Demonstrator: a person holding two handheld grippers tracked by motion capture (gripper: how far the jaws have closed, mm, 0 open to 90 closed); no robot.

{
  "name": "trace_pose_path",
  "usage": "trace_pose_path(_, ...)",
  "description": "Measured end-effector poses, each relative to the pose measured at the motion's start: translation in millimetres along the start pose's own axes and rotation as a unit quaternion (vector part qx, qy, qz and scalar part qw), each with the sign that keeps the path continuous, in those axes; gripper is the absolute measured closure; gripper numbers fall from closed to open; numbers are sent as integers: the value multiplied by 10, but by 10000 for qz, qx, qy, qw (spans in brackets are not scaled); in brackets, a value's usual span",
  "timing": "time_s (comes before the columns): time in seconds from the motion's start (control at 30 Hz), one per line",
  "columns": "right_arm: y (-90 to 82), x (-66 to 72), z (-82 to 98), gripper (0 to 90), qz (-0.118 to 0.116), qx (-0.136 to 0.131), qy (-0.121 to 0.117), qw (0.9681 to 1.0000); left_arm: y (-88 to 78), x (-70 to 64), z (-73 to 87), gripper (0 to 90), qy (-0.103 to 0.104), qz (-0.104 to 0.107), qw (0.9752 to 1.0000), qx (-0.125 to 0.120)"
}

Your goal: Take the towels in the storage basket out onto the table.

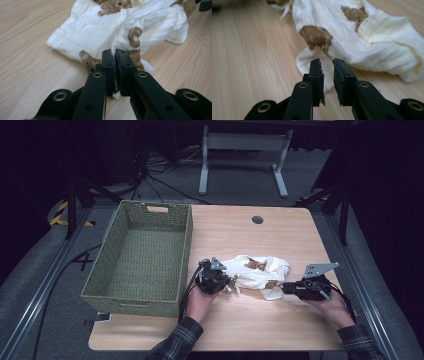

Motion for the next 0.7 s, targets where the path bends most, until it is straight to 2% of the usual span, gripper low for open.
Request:
trace_pose_path(0.03, 71, 12, 36, 760, -34, 126, -14, 9999, -1, 1, 7, 858, 50, 13, 10000, 58)
trace_pose_path(0.1, 121, 25, 43, 741, -65, 185, -45, 9998, 8, -2, 6, 858, 51, 13, 10000, 35)
trace_pose_path(0.2, 207, 21, 72, 723, 75, 366, -201, 9991, 16, -2, 8, 858, 64, 22, 10000, 45)
trace_pose_path(0.27, 246, 16, 100, 746, 154, 486, -220, 9985, 19, -6, 10, 858, 72, 38, 9999, 69)
trace_pose_path(0.37, 245, 6, 101, 851, 254, 486, -250, 9982, 28, -20, 8, 859, 25, 48, 10000, 50)
trace_pose_path(0.4, 248, 6, 102, 882, 213, 481, -221, 9984, 28, -20, 8, 860, 25, 48, 10000, 50)
trace_pose_path(0.53, 216, 7, 109, 896, 188, 521, -246, 9982, 7, -26, 3, 860, 52, 51, 10000, 61)
trace_pose_path(0.7, 30, -17, 86, 897, 192, 288, -108, 9993, -17, -18, -24, 860, 49, 85, 9999, -68)
Point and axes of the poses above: each handheld gripper's, and its own axes: y roughly forward along the jaws, z roughly out of its underside, x roughly to its left, the point moved 7 cm from there along y, roughly forward along the jaws, and after that the axes turned 7 degrees about y, right-handed, at the moved point
